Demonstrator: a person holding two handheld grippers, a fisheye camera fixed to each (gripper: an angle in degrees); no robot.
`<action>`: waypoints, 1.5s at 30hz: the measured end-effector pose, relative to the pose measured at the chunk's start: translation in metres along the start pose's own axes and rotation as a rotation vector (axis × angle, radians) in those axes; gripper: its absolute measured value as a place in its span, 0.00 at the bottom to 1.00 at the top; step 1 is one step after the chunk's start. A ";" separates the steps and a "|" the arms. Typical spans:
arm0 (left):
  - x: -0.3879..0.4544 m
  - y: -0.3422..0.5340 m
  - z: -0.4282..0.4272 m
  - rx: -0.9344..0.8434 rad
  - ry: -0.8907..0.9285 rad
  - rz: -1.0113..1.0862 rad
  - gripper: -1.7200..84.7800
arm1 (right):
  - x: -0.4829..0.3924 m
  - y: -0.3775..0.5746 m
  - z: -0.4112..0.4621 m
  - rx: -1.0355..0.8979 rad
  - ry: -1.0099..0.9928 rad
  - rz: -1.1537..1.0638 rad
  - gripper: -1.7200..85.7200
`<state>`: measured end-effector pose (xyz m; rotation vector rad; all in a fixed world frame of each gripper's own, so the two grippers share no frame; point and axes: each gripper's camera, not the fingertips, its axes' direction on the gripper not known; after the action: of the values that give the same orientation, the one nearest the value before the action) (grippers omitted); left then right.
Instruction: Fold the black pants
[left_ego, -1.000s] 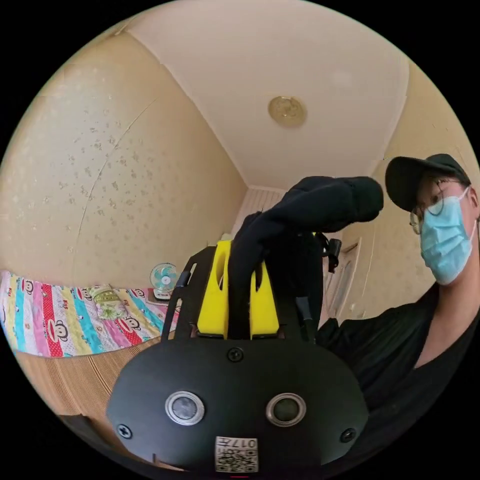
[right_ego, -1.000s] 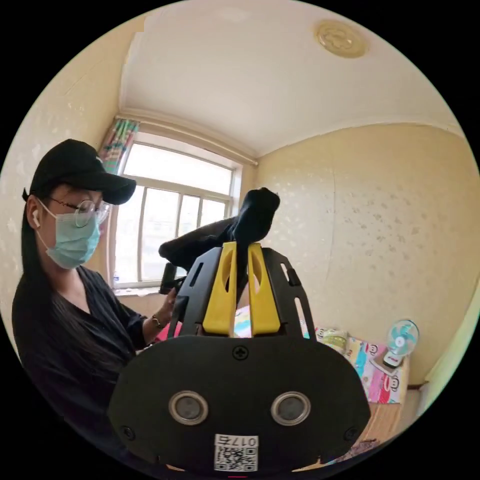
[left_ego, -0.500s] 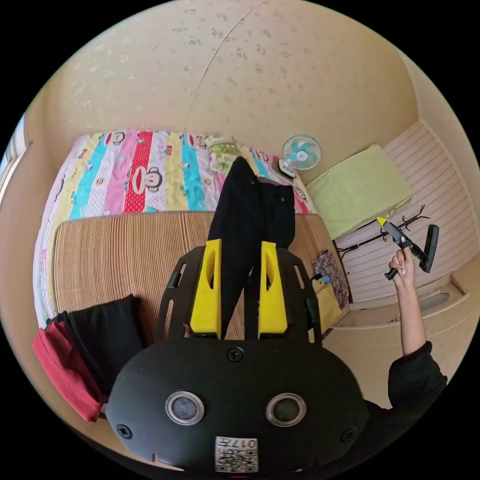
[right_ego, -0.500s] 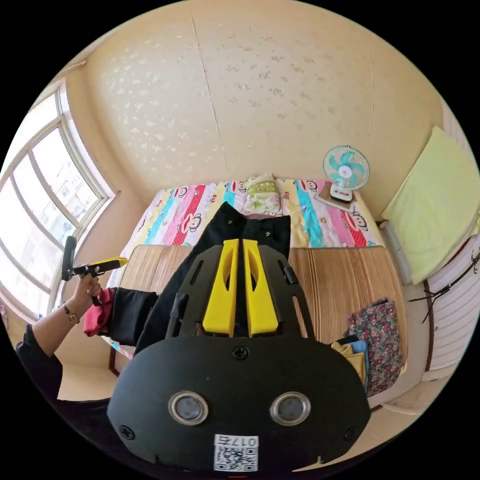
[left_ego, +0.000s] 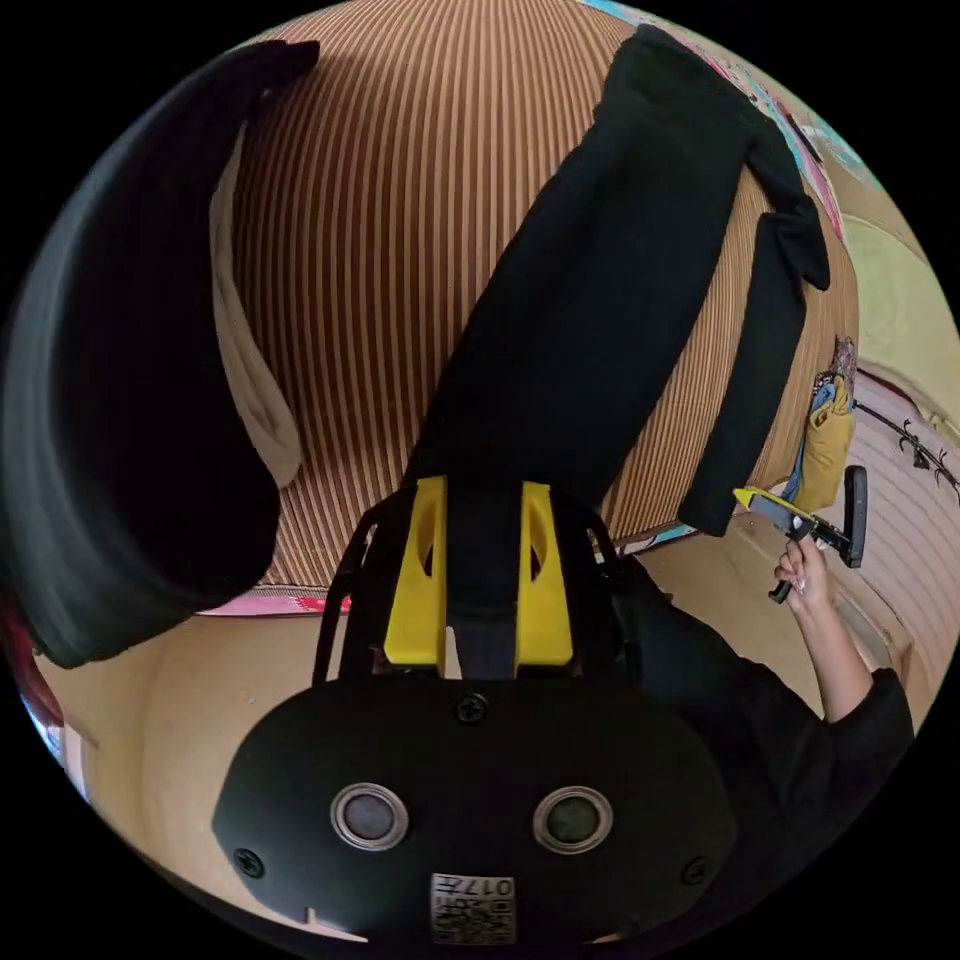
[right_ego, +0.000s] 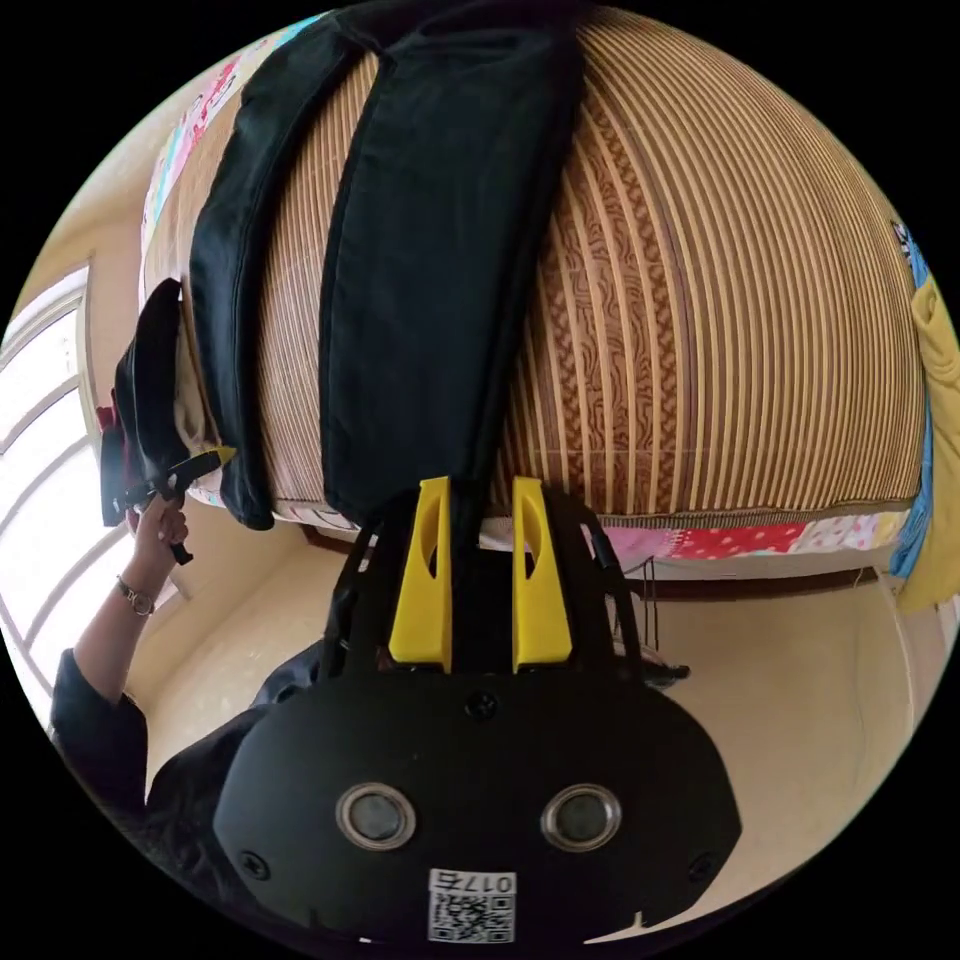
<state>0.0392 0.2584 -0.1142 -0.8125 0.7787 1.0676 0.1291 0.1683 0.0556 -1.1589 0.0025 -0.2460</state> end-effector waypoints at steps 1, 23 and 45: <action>-0.010 0.008 0.000 0.063 0.019 -0.051 0.11 | -0.001 0.011 -0.003 0.089 0.030 -0.009 0.10; 0.204 0.055 -0.127 -0.025 0.363 0.505 0.22 | 0.024 0.154 -0.138 0.183 -0.368 -0.473 0.06; 0.089 0.090 -0.158 0.013 0.674 0.321 0.06 | 0.176 -0.324 -0.236 0.481 -0.336 0.097 0.11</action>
<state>-0.0435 0.1845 -0.2829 -1.0764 1.5232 1.0696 0.2085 -0.2022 0.2760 -0.7060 -0.2817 0.0389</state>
